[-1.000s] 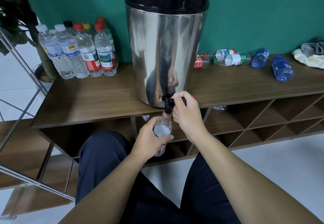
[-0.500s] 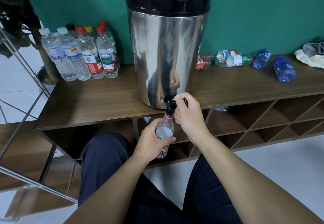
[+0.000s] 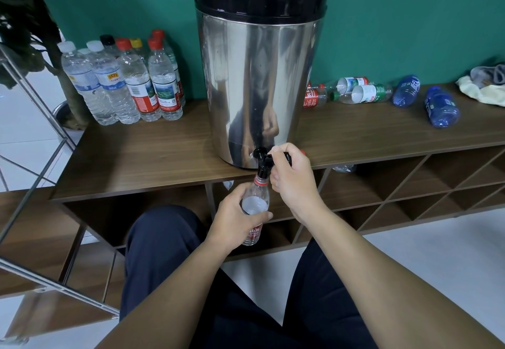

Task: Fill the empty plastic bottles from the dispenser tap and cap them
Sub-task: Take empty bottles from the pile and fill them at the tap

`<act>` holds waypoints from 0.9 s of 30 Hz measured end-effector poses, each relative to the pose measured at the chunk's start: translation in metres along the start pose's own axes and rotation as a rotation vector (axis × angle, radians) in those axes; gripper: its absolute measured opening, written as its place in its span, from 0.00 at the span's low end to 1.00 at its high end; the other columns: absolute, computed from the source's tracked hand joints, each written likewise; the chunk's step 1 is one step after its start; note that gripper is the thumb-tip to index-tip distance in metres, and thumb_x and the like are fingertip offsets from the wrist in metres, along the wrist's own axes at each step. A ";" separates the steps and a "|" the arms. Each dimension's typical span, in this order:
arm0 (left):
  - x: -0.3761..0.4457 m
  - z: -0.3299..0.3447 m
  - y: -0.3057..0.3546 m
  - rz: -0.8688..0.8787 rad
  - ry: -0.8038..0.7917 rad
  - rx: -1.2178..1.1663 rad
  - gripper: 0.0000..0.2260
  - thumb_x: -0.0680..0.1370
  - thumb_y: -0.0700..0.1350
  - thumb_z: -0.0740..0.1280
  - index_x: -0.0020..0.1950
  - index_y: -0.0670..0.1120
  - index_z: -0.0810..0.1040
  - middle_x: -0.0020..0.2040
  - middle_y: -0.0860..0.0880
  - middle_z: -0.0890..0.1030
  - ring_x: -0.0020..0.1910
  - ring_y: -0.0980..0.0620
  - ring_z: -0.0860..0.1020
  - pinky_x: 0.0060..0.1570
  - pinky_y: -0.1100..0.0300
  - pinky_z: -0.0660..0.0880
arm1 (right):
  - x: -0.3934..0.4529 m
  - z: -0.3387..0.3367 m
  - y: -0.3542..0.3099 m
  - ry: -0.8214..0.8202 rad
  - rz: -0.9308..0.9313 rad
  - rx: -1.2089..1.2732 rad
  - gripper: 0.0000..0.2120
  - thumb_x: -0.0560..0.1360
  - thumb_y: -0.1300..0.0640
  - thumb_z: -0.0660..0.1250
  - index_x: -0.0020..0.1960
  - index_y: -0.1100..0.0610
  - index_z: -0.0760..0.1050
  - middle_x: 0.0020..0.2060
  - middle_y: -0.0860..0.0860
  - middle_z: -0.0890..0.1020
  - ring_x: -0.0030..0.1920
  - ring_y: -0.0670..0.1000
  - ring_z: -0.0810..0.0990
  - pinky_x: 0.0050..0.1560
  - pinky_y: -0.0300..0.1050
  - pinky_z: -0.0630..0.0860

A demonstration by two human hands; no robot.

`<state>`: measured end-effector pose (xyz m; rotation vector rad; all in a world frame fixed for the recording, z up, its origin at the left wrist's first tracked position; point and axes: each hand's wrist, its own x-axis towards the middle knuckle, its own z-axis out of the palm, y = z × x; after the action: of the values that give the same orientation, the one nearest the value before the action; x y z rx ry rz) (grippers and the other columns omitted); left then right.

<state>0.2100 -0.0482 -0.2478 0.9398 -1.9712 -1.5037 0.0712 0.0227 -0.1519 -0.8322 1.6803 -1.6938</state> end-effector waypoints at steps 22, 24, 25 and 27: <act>0.001 0.000 -0.002 0.014 -0.020 -0.041 0.29 0.71 0.47 0.87 0.68 0.60 0.82 0.61 0.57 0.88 0.61 0.56 0.85 0.68 0.43 0.82 | 0.003 0.000 0.003 0.000 0.002 0.018 0.11 0.89 0.52 0.64 0.51 0.56 0.76 0.28 0.46 0.68 0.29 0.47 0.64 0.31 0.42 0.64; 0.000 0.000 -0.001 0.007 -0.024 -0.040 0.30 0.71 0.48 0.87 0.69 0.61 0.81 0.61 0.58 0.87 0.61 0.57 0.85 0.68 0.44 0.82 | 0.003 0.001 0.004 0.001 0.000 0.022 0.11 0.89 0.51 0.64 0.49 0.53 0.76 0.28 0.46 0.68 0.29 0.48 0.64 0.31 0.43 0.64; 0.000 0.000 -0.001 0.003 -0.027 -0.040 0.30 0.71 0.48 0.87 0.69 0.62 0.81 0.61 0.59 0.87 0.62 0.57 0.85 0.68 0.44 0.82 | 0.003 0.001 0.004 0.001 0.000 0.023 0.11 0.89 0.51 0.64 0.49 0.52 0.77 0.28 0.46 0.68 0.29 0.48 0.65 0.32 0.43 0.64; 0.001 -0.001 -0.001 -0.002 -0.032 -0.042 0.31 0.71 0.49 0.87 0.70 0.62 0.80 0.62 0.59 0.87 0.62 0.56 0.85 0.68 0.44 0.82 | 0.003 0.001 0.004 0.003 0.000 0.014 0.11 0.89 0.50 0.64 0.49 0.51 0.77 0.28 0.46 0.69 0.29 0.47 0.65 0.32 0.44 0.65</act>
<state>0.2102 -0.0492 -0.2486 0.9054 -1.9533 -1.5646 0.0695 0.0197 -0.1562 -0.8241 1.6687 -1.7057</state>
